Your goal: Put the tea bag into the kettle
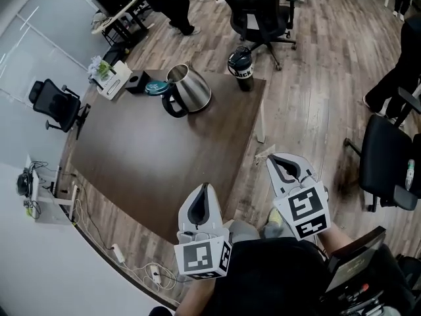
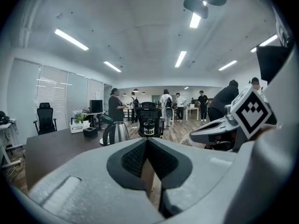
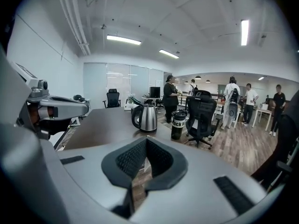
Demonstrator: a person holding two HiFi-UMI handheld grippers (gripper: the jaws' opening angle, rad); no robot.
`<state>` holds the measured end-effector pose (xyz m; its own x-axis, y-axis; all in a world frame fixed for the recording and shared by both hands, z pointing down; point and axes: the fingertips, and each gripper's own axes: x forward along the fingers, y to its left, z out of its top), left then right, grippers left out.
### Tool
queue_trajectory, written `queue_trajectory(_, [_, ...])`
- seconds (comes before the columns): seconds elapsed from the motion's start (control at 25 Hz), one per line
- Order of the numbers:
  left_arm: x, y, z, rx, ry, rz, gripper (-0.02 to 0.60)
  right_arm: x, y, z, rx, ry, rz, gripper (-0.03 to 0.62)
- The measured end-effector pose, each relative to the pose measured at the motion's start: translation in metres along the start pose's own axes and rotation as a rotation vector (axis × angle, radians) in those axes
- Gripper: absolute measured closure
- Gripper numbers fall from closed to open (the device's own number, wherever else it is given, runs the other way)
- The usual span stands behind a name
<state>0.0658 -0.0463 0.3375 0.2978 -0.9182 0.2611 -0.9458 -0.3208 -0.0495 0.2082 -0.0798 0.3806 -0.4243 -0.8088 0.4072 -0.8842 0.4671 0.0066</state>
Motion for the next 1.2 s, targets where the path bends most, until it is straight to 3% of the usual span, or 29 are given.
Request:
queue_trajectory(0.28, [0.007,-0.009,0.012,-0.009,-0.032,-0.034,0.577,-0.001,-0.006,0.015,-0.02,-0.015,-0.018,0.585])
queue_trajectory(0.56, [0.024,0.002,0.018,-0.019,-0.038,-0.02,0.577,0.022,-0.008,0.032,-0.045,-0.014,0.004,0.585])
queue_trajectory(1.2, [0.134,0.058,0.029,-0.079,0.0,0.066,0.577,0.137,-0.04,0.073,-0.1,0.036,0.126,0.585])
